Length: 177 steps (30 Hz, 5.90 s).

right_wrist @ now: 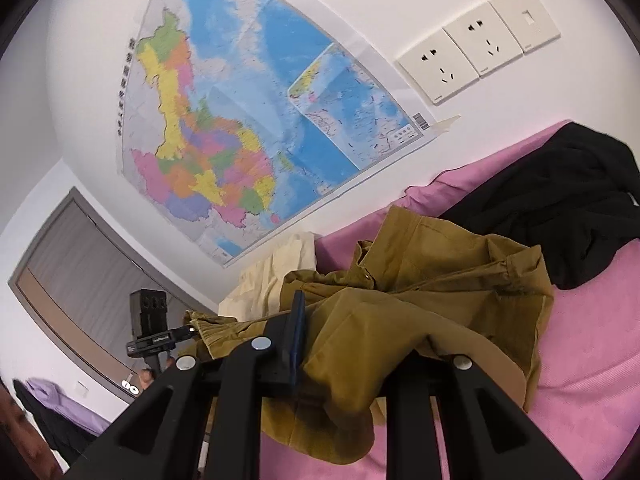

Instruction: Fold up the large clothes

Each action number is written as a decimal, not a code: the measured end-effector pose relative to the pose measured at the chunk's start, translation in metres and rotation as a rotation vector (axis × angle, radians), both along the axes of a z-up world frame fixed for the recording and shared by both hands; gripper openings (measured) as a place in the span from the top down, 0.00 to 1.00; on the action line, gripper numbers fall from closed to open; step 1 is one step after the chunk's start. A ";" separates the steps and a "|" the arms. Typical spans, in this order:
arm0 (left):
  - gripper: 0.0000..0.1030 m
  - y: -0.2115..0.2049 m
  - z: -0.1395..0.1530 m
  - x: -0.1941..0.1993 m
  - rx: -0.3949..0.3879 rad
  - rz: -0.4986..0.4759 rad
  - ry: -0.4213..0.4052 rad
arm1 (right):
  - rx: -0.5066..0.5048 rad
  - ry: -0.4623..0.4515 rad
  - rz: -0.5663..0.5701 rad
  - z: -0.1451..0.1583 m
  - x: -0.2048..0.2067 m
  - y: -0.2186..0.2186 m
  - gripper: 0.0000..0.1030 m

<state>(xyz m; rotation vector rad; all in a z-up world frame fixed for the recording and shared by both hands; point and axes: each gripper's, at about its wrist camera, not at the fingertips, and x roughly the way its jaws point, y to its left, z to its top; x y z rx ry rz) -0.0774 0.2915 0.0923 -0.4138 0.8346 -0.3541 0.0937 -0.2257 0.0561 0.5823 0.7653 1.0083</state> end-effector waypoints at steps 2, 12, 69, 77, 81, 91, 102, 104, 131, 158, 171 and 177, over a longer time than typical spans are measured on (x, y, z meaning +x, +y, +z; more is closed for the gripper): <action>0.83 0.001 0.001 0.011 0.002 0.005 0.003 | -0.008 0.016 -0.014 -0.001 0.008 0.002 0.82; 0.83 0.004 -0.008 0.067 0.044 0.045 0.046 | -0.028 0.118 -0.045 -0.014 0.059 0.013 0.82; 0.61 -0.107 -0.127 0.160 0.290 -0.123 0.087 | -0.111 0.153 -0.092 -0.048 0.136 0.048 0.21; 0.73 -0.090 -0.114 0.165 0.241 -0.054 0.053 | -0.527 -0.134 -0.043 -0.053 0.095 0.107 0.21; 0.69 -0.080 -0.109 0.162 0.225 -0.035 0.065 | -0.656 -0.161 -0.054 -0.077 0.108 0.132 0.21; 0.48 -0.067 -0.077 0.153 0.340 0.043 -0.042 | -0.700 -0.278 -0.105 -0.059 0.110 0.135 0.93; 0.17 -0.082 -0.102 0.158 0.503 -0.082 0.045 | -0.749 -0.114 -0.172 -0.094 0.148 0.127 0.82; 0.18 -0.089 -0.109 0.159 0.526 -0.120 0.055 | -0.742 -0.108 -0.170 -0.095 0.148 0.125 0.79; 0.87 -0.032 -0.109 0.162 0.431 0.158 0.041 | -0.708 -0.139 -0.078 -0.094 0.127 0.174 0.63; 0.55 -0.037 -0.125 0.163 0.418 0.159 0.034 | -0.658 -0.040 -0.191 -0.095 0.140 0.110 0.44; 0.19 0.009 -0.099 0.001 0.136 0.244 -0.149 | -0.278 0.113 -0.135 -0.080 -0.016 -0.002 0.23; 0.19 0.017 -0.148 -0.018 -0.002 0.264 -0.016 | -0.200 0.276 -0.114 -0.130 -0.048 0.006 0.23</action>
